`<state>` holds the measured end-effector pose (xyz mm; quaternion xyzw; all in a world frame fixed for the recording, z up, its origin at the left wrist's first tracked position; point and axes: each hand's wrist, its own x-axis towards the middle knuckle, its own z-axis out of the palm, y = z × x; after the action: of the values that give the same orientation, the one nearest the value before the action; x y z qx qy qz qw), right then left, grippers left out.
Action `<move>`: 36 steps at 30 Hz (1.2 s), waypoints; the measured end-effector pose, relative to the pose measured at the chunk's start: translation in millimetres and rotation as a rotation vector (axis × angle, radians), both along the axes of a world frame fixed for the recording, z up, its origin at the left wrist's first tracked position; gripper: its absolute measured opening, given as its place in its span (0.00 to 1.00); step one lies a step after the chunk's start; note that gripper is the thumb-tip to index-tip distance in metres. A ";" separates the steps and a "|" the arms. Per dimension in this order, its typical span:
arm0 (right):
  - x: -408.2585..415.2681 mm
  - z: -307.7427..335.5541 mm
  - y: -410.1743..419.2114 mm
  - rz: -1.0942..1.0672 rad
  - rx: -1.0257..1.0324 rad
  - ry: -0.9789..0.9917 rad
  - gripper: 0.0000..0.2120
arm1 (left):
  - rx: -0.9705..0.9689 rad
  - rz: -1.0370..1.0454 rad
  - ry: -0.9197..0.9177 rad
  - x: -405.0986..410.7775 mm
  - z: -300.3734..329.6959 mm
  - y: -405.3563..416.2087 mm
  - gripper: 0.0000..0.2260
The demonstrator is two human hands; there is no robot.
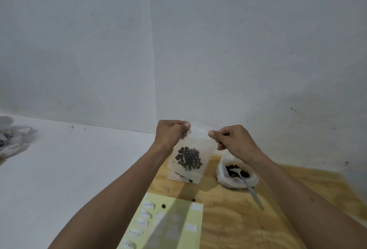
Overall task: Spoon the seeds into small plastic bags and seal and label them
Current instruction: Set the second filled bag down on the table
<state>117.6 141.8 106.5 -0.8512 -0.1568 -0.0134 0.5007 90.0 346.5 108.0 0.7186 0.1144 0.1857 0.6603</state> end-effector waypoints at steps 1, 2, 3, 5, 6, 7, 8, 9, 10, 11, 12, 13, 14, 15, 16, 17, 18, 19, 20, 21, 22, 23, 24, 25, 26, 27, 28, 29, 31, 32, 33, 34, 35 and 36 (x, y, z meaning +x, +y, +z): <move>-0.9 -0.3 0.8 -0.019 0.034 0.014 0.18 | -0.007 0.007 0.003 0.6 -0.7 -0.5 0.05; -1.9 -1.0 1.5 -0.031 0.079 0.042 0.20 | -0.015 0.011 0.006 0.4 -0.5 -1.4 0.06; -2.7 -2.4 1.4 -0.026 0.129 0.086 0.22 | -0.029 0.015 0.007 0.4 -0.8 -1.8 0.06; -7.6 -6.0 2.5 0.051 0.203 0.211 0.22 | -0.077 0.035 0.008 1.0 0.6 -1.1 0.08; -11.3 -9.7 4.2 0.104 0.219 0.282 0.20 | -0.104 0.049 0.006 0.9 2.1 -0.1 0.08; -15.4 -13.9 6.0 0.152 0.235 0.339 0.17 | -0.131 0.061 0.002 2.3 3.5 1.2 0.07; -18.5 -17.8 7.7 0.181 0.268 0.370 0.13 | -0.157 0.058 -0.006 2.5 5.9 2.3 0.04; -20.3 -20.9 9.3 0.187 0.308 0.381 0.11 | -0.164 0.040 -0.016 3.8 6.8 4.3 0.04; -19.6 -23.8 10.3 0.166 0.351 0.384 0.09 | -0.153 0.000 -0.010 5.0 6.5 6.6 0.07; -17.0 -25.9 11.5 0.126 0.399 0.389 0.09 | -0.120 -0.045 0.026 5.9 5.6 9.5 0.11; -14.0 -26.3 12.3 0.083 0.442 0.404 0.08 | -0.065 -0.084 0.094 5.1 4.7 12.0 0.14; -10.7 -26.6 13.1 0.043 0.473 0.420 0.06 | -0.002 -0.113 0.171 3.9 2.2 14.4 0.14; -8.2 -26.4 14.5 0.010 0.493 0.431 0.04 | 0.056 -0.132 0.241 2.4 -0.7 16.3 0.11; -5.3 -27.1 16.0 -0.019 0.500 0.440 0.03 | 0.093 -0.145 0.284 2.8 -5.2 18.7 0.07; -1.5 -29.7 18.7 -0.044 0.499 0.454 0.04 | 0.107 -0.150 0.312 2.7 -10.1 20.3 0.03; 3.1 -34.6 21.5 -0.072 0.468 0.462 0.06 | 0.118 -0.145 0.321 3.0 -15.7 22.0 0.01; 7.4 -39.6 24.9 -0.102 0.405 0.449 0.09 | 0.124 -0.132 0.327 3.6 -21.7 24.1 0.03; 12.8 -46.3 29.4 -0.128 0.327 0.415 0.13 | 0.125 -0.117 0.328 4.7 -27.2 26.1 0.03; 15.8 -51.2 33.8 -0.139 0.249 0.386 0.17 | 0.115 -0.100 0.328 5.1 -32.4 28.3 0.03; 17.6 -54.9 38.1 -0.133 0.184 0.365 0.22 | 0.101 -0.083 0.328 5.5 -37.5 29.8 0.04; 17.8 -57.9 41.8 -0.110 0.133 0.356 0.25 | 0.096 -0.068 0.331 7.0 -43.3 31.2 0.08; 16.5 -60.0 45.3 -0.086 0.090 0.351 0.26 | 0.103 -0.050 0.330 9.7 -50.9 32.6 0.11; 16.2 -62.1 48.6 -0.065 0.041 0.340 0.25 | 0.127 -0.033 0.330 11.5 -57.2 33.0 0.14; 16.3 -65.1 51.4 -0.056 -0.018 0.314 0.27 | 0.144 -0.020 0.326 13.9 -64.4 33.0 0.15; 17.3 -68.6 54.6 -0.063 -0.088 0.291 0.27 | 0.168 -0.008 0.328 16.7 -71.8 32.8 0.17; 17.6 -72.4 57.5 -0.079 -0.151 0.261 0.22 | 0.203 0.000 0.336 19.4 -78.9 32.1 0.17; 17.6 -75.9 61.2 -0.096 -0.221 0.220 0.18 | 0.245 0.008 0.349 21.9 -86.2 31.6 0.18; 18.1 -79.3 64.6 -0.104 -0.297 0.182 0.12 | 0.285 0.016 0.362 24.8 -94.0 31.5 0.19; 18.3 -83.3 70.7 -0.116 -0.447 0.164 0.08 | 0.376 0.021 0.391 28.7 -104.4 29.9 0.16; 18.6 -85.1 74.0 -0.120 -0.498 0.171 0.10 | 0.430 0.031 0.405 29.2 -107.4 28.7 0.10; 17.2 -85.8 76.5 -0.116 -0.551 0.177 0.14 | 0.488 0.044 0.424 29.1 -110.0 28.1 0.03; 18.3 -88.6 78.4 -0.114 -0.573 0.206 0.17 | 0.523 0.054 0.441 28.5 -111.4 26.6 0.05; 16.5 -88.6 80.6 -0.114 -0.590 0.208 0.17 | 0.560 0.056 0.449 29.9 -114.8 26.6 0.09; 15.4 -88.4 82.6 -0.112 -0.597 0.224 0.16 | 0.570 0.050 0.461 28.4 -114.5 26.3 0.11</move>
<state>133.0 224.4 18.1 -0.9640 -0.0505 0.0992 0.2415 118.4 372.8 -6.5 0.8938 0.2214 0.0592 0.3856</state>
